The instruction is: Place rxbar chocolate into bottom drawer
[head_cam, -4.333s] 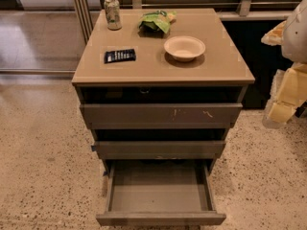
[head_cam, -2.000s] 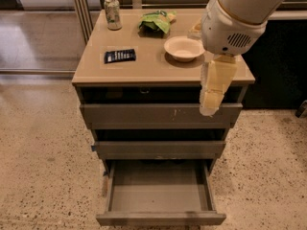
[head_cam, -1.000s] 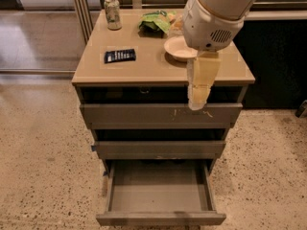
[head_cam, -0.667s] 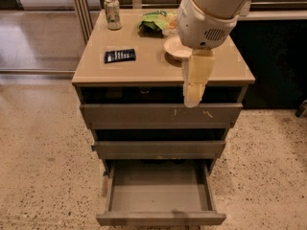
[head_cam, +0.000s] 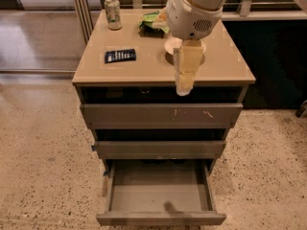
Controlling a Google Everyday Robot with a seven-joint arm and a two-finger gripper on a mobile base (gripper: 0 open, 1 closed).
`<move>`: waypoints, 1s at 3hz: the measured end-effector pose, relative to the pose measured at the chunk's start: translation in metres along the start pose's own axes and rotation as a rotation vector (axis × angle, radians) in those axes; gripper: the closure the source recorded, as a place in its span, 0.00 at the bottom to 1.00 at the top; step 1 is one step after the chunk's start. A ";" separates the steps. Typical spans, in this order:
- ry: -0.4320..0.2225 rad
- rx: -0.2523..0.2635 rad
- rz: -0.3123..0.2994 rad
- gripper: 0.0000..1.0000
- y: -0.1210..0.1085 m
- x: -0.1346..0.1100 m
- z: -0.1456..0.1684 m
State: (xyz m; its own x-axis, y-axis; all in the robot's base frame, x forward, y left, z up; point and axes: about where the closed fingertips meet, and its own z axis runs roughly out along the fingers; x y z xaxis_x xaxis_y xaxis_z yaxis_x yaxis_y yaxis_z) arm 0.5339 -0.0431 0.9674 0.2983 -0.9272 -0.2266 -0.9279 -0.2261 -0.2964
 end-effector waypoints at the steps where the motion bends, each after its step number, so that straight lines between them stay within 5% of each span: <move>1: -0.012 -0.001 -0.022 0.00 -0.018 0.002 0.003; 3: -0.005 0.003 -0.043 0.00 -0.059 0.012 0.018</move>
Offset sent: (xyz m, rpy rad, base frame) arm 0.0572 0.0032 -0.0011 0.0114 0.0182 0.0505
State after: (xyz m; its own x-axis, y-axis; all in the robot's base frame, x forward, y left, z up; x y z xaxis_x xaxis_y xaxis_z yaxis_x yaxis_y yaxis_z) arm 0.5959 -0.0354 0.9657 0.3390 -0.9151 -0.2183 -0.9135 -0.2647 -0.3088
